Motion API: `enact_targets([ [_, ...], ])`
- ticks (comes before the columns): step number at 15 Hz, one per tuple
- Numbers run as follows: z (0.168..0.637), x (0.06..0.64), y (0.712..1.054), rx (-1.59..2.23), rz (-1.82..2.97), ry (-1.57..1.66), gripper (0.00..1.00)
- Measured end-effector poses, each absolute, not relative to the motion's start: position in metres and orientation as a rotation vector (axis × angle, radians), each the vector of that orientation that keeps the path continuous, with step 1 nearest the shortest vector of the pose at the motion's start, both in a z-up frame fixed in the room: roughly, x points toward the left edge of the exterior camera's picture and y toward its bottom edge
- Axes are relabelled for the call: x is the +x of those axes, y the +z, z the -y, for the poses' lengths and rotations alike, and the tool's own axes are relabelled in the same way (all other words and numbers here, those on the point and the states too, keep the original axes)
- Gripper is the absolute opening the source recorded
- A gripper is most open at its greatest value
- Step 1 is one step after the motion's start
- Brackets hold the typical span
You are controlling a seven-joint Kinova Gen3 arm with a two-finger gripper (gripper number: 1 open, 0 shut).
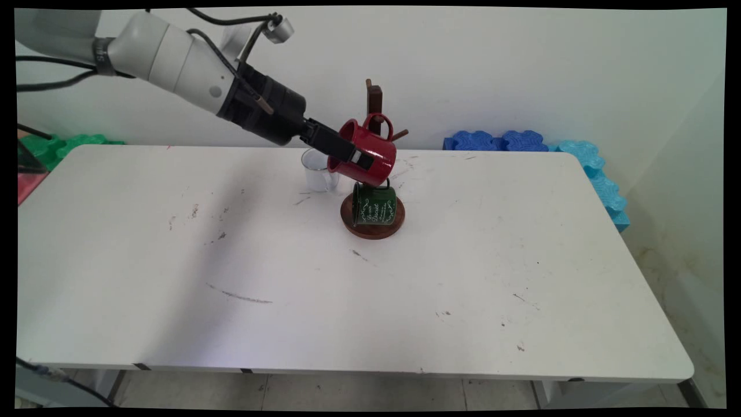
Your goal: Pick up the red mug from the rack
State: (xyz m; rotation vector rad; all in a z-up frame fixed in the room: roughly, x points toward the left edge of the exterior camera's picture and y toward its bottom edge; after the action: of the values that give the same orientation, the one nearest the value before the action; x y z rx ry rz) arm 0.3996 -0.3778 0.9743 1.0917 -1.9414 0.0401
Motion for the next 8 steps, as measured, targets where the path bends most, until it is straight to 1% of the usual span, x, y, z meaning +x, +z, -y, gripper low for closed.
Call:
enact_targets([
  [3, 0.3816, 0.3977, 0.9735, 1.096, 1.941, 0.039, 1.00],
  [4, 0.3831, 0.3971, 0.9734, 1.097, 1.940, 0.039, 0.00],
  [8, 0.3883, 0.3961, 0.9737, 1.097, 1.938, 0.045, 0.00],
])
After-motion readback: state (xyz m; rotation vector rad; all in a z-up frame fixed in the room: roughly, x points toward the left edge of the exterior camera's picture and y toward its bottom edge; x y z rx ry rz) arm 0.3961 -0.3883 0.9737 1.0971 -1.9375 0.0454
